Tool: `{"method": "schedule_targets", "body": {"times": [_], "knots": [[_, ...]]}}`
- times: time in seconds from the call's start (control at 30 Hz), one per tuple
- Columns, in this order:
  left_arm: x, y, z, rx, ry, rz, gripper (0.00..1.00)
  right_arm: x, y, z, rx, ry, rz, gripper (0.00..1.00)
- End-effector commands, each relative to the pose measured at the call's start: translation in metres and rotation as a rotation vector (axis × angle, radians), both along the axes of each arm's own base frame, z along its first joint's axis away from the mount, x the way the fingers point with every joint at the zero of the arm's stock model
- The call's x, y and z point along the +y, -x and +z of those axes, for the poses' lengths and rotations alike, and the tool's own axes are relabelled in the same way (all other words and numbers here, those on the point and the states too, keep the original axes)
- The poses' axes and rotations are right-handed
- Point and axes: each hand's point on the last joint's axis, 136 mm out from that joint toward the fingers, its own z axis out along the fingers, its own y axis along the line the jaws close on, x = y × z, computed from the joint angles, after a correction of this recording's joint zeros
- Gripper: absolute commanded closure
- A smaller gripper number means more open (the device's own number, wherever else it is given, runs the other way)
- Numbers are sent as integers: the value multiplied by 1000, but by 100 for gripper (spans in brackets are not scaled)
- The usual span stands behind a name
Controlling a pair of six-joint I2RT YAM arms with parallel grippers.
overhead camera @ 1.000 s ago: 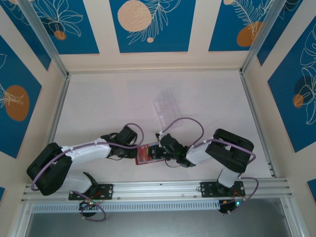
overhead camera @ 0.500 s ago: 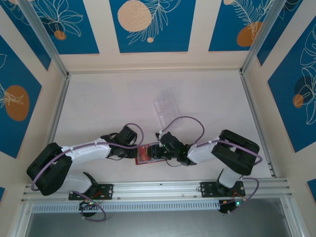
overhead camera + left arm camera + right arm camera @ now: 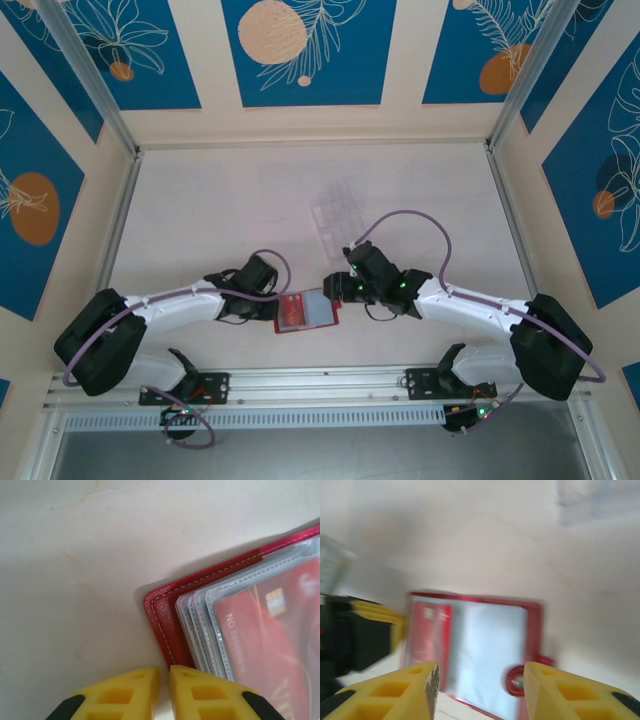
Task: Put the credit cards into the card holder
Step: Close the card holder at the bottom-center of the table.
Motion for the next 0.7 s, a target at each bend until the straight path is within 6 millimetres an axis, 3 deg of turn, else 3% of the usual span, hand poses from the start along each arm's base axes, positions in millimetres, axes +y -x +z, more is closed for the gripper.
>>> {"method": "schedule_targets", "body": {"times": [0.0, 0.23, 0.43, 0.53, 0.67], "knots": [[-4, 1, -17, 20, 18, -4, 83, -21, 13, -16, 24, 187, 12, 45], [-6, 2, -19, 26, 27, -6, 83, -7, 11, -28, -11, 337, 24, 39], [-5, 2, -16, 18, 23, -13, 83, -13, -2, -38, -45, 482, -26, 43], [-6, 2, -14, 15, 31, -24, 83, -17, -4, -41, -42, 504, -36, 52], [-12, 0, -8, 7, 46, -48, 83, -20, -5, -35, -54, 493, -37, 82]]}}
